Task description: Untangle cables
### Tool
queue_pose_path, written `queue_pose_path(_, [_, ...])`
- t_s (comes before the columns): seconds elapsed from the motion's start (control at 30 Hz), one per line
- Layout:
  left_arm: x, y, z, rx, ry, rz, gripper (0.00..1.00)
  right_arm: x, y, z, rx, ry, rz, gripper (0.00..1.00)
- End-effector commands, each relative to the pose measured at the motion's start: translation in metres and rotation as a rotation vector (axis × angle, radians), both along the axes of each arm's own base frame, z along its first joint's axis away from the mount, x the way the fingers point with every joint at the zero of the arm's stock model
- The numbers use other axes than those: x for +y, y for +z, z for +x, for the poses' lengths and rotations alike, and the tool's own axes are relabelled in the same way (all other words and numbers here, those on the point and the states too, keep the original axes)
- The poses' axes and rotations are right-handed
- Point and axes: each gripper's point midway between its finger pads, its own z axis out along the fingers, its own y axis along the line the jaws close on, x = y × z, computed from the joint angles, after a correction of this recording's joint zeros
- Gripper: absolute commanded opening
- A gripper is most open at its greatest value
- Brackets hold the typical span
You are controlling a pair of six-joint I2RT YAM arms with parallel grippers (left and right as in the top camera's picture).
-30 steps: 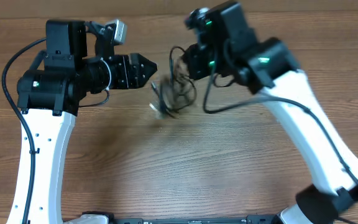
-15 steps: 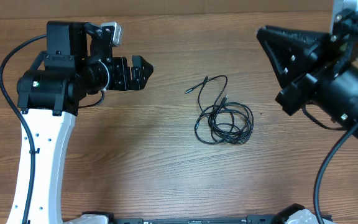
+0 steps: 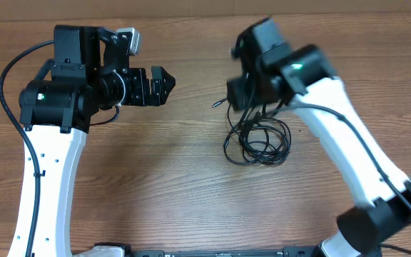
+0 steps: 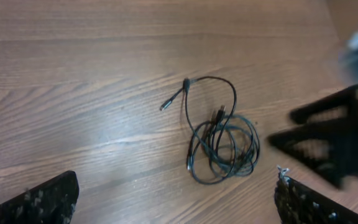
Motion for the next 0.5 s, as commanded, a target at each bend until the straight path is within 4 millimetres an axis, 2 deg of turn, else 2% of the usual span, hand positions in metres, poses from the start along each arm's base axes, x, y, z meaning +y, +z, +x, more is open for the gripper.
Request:
queue_pose_path(0.0, [0.003,0.015,-0.006,-0.064,-0.036,0.034,1.00,-0.001,-0.023,-0.035,0.124,0.124,-0.017,0.59])
queue_pose_path(0.07, [0.003,0.015,-0.006,-0.072,-0.053,0.046,1.00,-0.014,-0.048,-0.058,0.218,0.218,-0.086,0.59])
queue_pose_path(0.13, [0.003,0.015,-0.006,-0.079,-0.061,0.054,1.00,-0.021,-0.067,-0.073,0.277,0.294,-0.118,0.59])
queue_pose_path(0.37, [0.003,0.014,-0.007,-0.077,-0.064,0.057,1.00,-0.003,-0.125,-0.078,0.244,0.458,-0.024,0.59])
queue_pose_path(0.4, [0.003,0.014,-0.007,-0.073,-0.063,0.058,1.00,-0.003,-0.133,-0.077,0.236,0.460,-0.027,0.61])
queue_pose_path(0.43, [0.003,0.013,-0.008,-0.070,-0.069,0.062,1.00,-0.003,-0.141,-0.076,0.220,0.458,-0.033,0.72])
queue_pose_path(0.47, [0.003,0.012,-0.009,-0.067,-0.073,0.067,1.00,-0.003,-0.148,-0.075,0.212,0.458,-0.030,0.72])
